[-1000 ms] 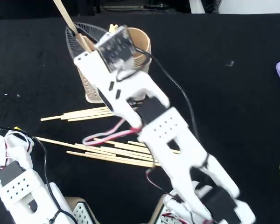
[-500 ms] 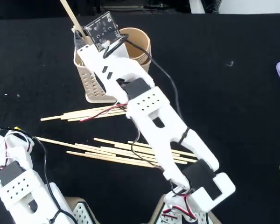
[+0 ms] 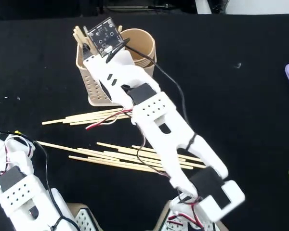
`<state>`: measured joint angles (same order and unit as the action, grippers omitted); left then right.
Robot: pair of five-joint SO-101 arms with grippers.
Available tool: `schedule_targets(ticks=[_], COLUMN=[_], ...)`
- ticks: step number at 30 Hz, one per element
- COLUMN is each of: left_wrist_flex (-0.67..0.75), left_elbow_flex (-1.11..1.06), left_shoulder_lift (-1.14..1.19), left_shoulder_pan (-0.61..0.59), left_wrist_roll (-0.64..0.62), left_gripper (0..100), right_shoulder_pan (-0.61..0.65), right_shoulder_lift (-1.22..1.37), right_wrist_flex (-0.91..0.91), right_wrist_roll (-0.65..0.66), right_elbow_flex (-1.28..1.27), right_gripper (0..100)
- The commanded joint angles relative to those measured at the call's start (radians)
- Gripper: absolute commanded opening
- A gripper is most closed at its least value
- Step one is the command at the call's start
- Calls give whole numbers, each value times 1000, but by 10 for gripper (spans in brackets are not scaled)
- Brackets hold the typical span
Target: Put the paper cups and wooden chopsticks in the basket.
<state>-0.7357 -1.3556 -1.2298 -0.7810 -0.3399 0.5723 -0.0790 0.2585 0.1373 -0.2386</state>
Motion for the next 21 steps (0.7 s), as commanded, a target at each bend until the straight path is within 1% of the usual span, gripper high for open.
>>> schedule_targets(ticks=[1, 4, 7, 10, 12, 14, 16, 19, 21], left_wrist_flex=[14, 14, 14, 14, 14, 14, 14, 14, 14], left_elbow_flex=[30, 30, 30, 30, 30, 30, 30, 28, 28], left_shoulder_lift=[-17, -17, -17, -17, -17, -17, -17, -17, -17], left_shoulder_pan=[-5, -5, -5, -5, -5, -5, -5, -5, -5], left_wrist_roll=[-8, -8, -8, -8, -8, -8, -8, -8, -8], left_gripper=[148, 148, 148, 148, 148, 148, 148, 148, 148], right_shoulder_pan=[-12, -11, -12, -17, -20, -46, -107, -270, -384], right_shoulder_lift=[-157, -305, -438, -527, -559, -570, -568, -555, -536], right_wrist_flex=[107, 342, 660, 945, 1066, 1109, 1094, 997, 928], right_wrist_roll=[0, 0, 2, 12, 103, 245, 371, 508, 586], right_elbow_flex=[54, 53, 39, -58, -173, -318, -463, -630, -702], right_gripper=[100, 100, 100, 102, 103, 103, 104, 111, 149])
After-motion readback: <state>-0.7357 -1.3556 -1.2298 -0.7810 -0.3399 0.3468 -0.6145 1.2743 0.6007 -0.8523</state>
